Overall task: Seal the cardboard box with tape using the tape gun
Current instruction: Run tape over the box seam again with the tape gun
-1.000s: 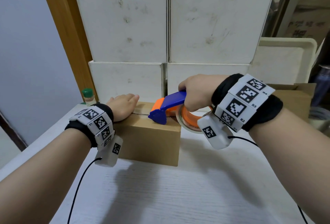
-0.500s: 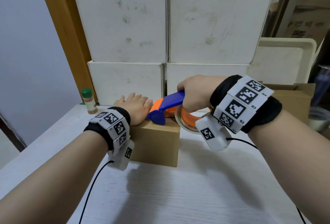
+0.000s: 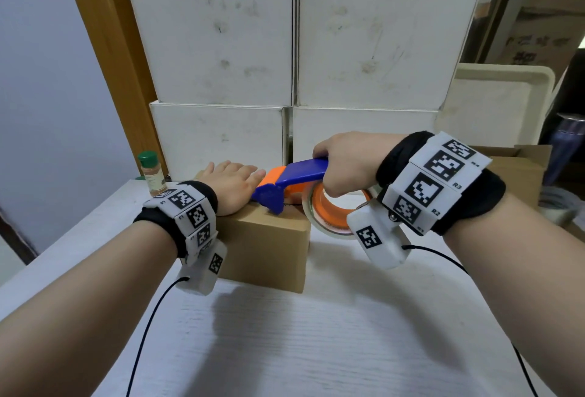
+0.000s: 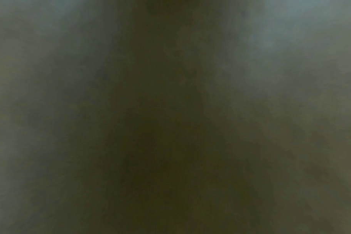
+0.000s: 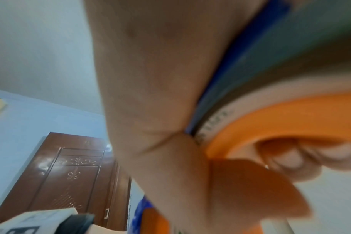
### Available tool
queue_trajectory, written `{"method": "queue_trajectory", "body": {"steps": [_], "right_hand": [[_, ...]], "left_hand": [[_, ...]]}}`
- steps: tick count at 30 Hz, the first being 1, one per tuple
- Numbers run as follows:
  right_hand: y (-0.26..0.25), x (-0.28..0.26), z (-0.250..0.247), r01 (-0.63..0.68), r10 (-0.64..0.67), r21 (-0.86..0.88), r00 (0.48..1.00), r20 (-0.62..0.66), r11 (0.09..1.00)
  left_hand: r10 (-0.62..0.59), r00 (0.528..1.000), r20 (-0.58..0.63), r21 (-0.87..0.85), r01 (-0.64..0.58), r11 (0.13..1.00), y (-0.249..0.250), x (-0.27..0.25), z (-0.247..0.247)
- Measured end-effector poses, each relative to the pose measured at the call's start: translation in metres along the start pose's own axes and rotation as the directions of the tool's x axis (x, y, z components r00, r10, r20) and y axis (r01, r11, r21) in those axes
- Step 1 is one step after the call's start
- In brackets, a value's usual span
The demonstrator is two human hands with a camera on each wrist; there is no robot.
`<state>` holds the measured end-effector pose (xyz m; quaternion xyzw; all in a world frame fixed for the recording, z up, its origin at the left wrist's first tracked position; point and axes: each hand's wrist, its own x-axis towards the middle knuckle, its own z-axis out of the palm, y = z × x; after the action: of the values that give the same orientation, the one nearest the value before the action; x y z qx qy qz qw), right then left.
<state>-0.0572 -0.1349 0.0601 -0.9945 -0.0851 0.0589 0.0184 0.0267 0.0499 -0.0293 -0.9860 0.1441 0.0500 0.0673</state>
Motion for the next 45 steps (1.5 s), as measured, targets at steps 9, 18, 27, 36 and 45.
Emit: {"method": "queue_trajectory", "body": {"steps": [9, 18, 27, 36, 45], "right_hand": [[0.016, -0.01, 0.0, 0.018, -0.018, 0.026, 1.0, -0.014, 0.999], [0.019, -0.006, 0.007, 0.027, -0.027, 0.031, 1.0, 0.008, 0.999], [0.018, -0.005, 0.007, 0.022, -0.023, 0.034, 1.0, 0.012, 0.999], [0.017, -0.007, 0.007, 0.017, -0.017, 0.034, 1.0, 0.017, 0.999], [0.015, -0.008, 0.006, 0.008, -0.008, 0.028, 1.0, 0.017, 1.0]], "left_hand": [[-0.114, 0.993, -0.01, -0.151, 0.111, 0.982, -0.027, -0.001, -0.001], [-0.103, 0.994, -0.027, -0.195, 0.096, 0.976, -0.023, -0.009, -0.003], [-0.136, 0.989, -0.06, -0.435, 0.097, 0.895, -0.028, -0.007, -0.002], [-0.142, 0.976, -0.166, -0.398, 0.066, 0.915, 0.011, -0.002, -0.013], [-0.021, 0.999, -0.033, -0.14, 0.016, 0.99, 0.02, 0.01, 0.003]]}}
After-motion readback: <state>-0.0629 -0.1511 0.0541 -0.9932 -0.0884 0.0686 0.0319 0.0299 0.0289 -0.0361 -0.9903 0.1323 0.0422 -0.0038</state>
